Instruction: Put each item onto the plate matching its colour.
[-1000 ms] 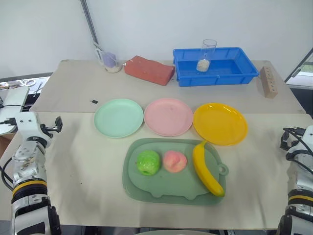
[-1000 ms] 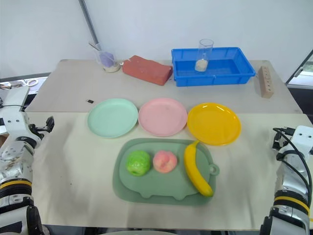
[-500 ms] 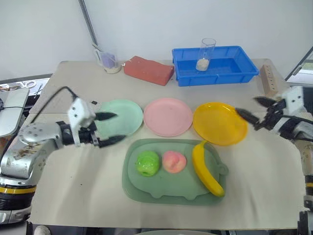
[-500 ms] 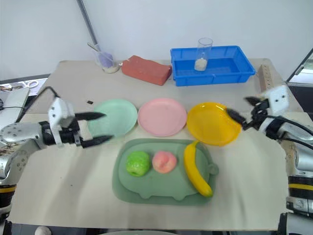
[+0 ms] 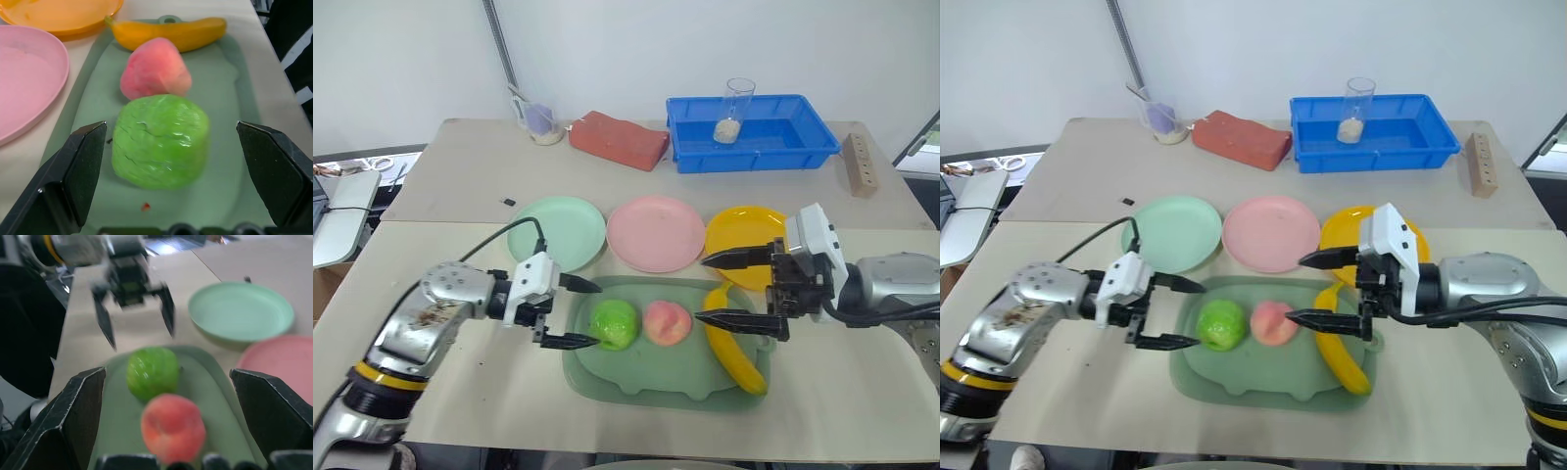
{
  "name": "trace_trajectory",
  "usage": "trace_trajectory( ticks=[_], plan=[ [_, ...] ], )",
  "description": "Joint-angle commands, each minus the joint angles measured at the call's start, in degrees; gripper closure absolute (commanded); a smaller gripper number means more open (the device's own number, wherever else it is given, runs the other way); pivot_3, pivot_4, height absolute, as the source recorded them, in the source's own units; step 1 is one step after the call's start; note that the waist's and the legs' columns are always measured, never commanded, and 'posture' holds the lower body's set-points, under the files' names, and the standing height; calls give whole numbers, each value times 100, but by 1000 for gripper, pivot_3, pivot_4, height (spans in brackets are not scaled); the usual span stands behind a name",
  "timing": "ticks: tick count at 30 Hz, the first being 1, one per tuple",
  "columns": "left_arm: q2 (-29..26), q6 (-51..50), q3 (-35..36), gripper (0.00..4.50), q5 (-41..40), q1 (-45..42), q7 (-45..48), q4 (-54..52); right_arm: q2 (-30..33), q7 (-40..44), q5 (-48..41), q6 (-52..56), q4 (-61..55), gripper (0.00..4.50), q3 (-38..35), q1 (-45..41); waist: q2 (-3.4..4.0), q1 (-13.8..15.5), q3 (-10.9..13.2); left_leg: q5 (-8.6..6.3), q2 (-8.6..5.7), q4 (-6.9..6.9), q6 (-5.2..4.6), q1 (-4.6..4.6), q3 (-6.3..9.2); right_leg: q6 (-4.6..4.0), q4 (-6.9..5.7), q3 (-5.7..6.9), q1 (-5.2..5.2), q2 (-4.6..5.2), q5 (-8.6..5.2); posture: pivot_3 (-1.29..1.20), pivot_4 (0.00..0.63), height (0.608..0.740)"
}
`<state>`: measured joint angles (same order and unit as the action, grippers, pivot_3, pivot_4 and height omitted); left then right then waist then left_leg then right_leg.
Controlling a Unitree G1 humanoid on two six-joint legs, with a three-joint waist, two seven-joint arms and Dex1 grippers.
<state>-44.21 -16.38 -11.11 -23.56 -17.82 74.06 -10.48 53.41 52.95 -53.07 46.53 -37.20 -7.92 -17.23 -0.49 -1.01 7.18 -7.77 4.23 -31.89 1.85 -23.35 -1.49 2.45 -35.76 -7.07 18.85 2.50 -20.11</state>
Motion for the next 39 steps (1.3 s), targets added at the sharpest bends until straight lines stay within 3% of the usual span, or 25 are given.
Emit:
trace_trajectory(
  ticks=[1, 14, 17, 19, 24, 30, 34, 39],
  plan=[
    [86, 187, -136, 0, 175, -152, 138, 135, 38, -244, -473, 215, -352, 26, -149, -134, -2, 3, -3, 0, 0, 1, 0, -3, 0, 0, -1, 0, 3, -1, 0, 0, 150, 740],
    [479, -23, -471, 0, 504, -427, 105, 362, 82, -459, -597, 225, -482, 26, -68, -116, -3, 17, -3, -1, 1, -4, -4, -5, 4, 2, -12, 2, -3, -5, 1, 0, 150, 740],
    [470, -64, -471, 1245, 487, -370, 111, 303, 64, -451, -547, 210, -438, 0, -3, -154, -4, 11, -3, -1, 1, -5, -5, -6, 6, 2, -14, 1, -22, -6, 1, 0, 150, 740],
    [459, -74, -439, 1675, 477, -333, 106, 277, 44, -452, -520, 197, -416, 0, 36, -174, -4, 12, -3, -1, 1, -6, -5, -2, 6, 2, -13, 2, -27, -5, 1, 0, 150, 740],
    [413, -219, -169, 1741, 359, -363, -11, 224, -7, -442, -449, 156, -326, 0, 132, -228, -5, 8, -3, -1, 1, -6, -5, 0, 7, 2, -13, 3, -30, -5, 1, 0, 150, 740],
    [158, -996, 762, 1741, -72, -838, -434, 529, -650, -1158, -425, 284, -53, 0, 454, -961, -5, -21, -2, 0, 5, -5, -5, -3, 13, 4, -19, 6, -21, -12, 0, 0, 150, 740],
    [582, -554, 1266, 1741, 608, -1284, -1990, 1696, -1112, -1700, 267, 241, 38, 0, 1105, -1429, 10, 8, -13, -3, 5, -5, -9, 7, 13, 5, -18, 7, -2, -11, -1, 0, 150, 740],
    [879, -55, 1340, 1741, 1010, -1378, -2691, 2374, -1424, -1882, 574, 220, 177, 0, 1262, -1631, 2, 37, -21, -2, 3, -11, -10, -15, 14, 5, -28, 5, 18, -14, 3, 0, 150, 740]
  ],
)
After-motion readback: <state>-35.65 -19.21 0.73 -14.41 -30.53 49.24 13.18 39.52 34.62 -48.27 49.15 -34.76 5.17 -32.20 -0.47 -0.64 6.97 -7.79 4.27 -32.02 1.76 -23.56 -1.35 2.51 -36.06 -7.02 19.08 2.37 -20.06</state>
